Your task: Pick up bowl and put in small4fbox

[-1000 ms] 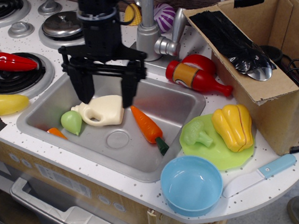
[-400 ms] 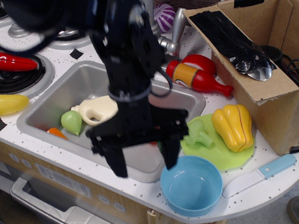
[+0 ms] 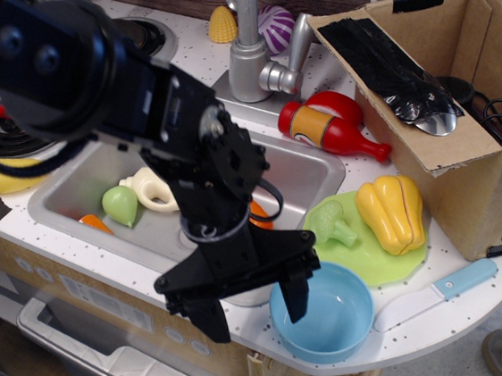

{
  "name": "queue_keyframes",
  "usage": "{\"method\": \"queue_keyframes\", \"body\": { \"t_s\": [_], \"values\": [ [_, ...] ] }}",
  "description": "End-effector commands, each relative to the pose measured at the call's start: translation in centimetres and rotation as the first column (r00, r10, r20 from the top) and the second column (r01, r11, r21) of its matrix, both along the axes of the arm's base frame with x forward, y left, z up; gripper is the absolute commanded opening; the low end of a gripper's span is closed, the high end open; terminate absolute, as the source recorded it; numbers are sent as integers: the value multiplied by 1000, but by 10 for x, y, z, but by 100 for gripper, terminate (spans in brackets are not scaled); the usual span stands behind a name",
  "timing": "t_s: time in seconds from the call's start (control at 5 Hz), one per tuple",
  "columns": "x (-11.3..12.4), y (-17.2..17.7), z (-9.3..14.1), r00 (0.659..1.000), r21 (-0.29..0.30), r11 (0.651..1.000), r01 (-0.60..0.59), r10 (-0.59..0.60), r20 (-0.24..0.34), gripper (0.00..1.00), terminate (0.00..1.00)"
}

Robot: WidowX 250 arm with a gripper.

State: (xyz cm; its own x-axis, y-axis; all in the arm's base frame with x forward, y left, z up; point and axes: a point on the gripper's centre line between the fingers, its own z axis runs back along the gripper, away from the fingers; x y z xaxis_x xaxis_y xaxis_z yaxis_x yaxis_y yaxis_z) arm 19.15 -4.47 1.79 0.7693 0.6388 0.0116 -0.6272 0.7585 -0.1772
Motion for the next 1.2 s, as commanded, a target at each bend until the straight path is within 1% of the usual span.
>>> {"method": "queue_keyframes", "body": {
  "t_s": [0.0,0.2,0.4,0.6,0.8,1.0],
  "values": [
    [11,-11,-14,998,-24,1000,6,-5,60,100,0],
    [10,-15,-25,998,-40,999,-19,21,67,0,0],
    [9,-15,-24,999,-40,999,-22,24,49,0,0],
    [9,-6,1,999,0,999,-39,39,2,0,0],
    [15,15,44,997,70,997,-25,29,-68,0,0],
    [23,31,79,995,129,992,3,11,-103,0,0]
  ]
}}
